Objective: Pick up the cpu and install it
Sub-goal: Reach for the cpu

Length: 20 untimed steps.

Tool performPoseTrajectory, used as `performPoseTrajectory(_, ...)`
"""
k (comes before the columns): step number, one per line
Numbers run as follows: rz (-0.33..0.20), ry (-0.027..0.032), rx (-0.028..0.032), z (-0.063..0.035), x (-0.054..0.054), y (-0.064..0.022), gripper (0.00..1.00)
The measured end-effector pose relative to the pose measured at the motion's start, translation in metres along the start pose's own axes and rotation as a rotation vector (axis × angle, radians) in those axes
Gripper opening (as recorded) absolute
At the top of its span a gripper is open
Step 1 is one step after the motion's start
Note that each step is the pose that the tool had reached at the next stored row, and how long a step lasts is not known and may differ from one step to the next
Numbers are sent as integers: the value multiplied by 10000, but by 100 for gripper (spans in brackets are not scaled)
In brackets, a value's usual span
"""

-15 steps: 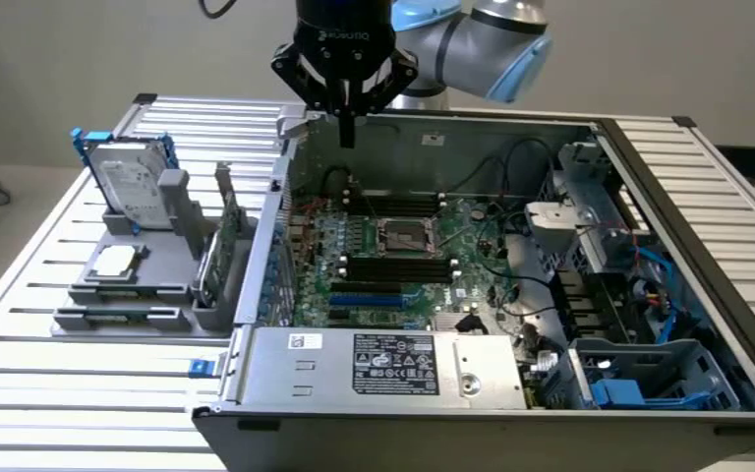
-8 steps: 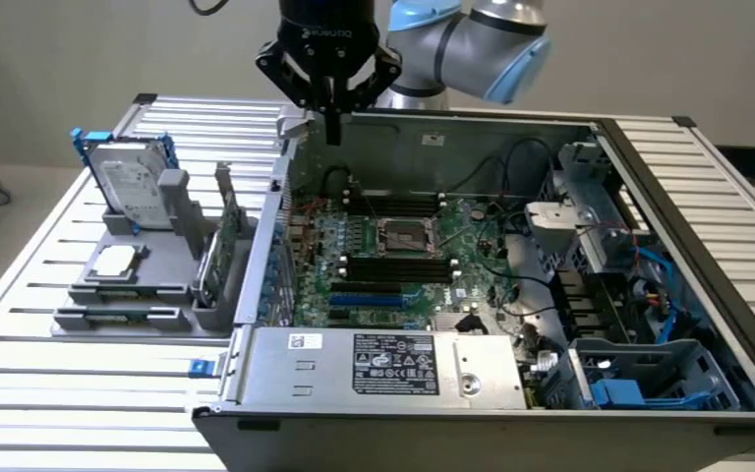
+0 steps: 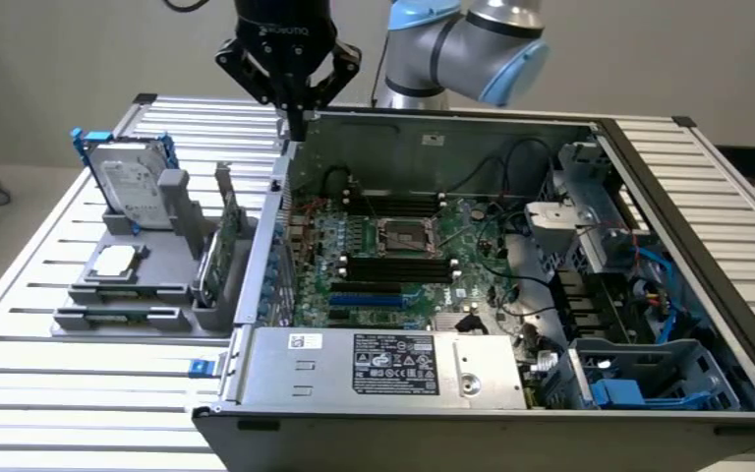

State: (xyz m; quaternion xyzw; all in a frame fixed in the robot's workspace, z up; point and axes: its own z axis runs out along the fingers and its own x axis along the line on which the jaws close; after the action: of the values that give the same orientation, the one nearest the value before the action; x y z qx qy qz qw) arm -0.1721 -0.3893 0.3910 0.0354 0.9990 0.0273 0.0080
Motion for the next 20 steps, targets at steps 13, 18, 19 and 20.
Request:
performPoseTrajectory(13, 1, 3, -13, 43, 596, 36, 11)
performPoseTrajectory(18, 1, 3, -19, 62, 827, 50, 11)
performPoseTrajectory(19, 1, 3, -19, 67, 872, 53, 11)
performPoseTrajectory(20, 1, 3, -19, 72, 918, 56, 11)
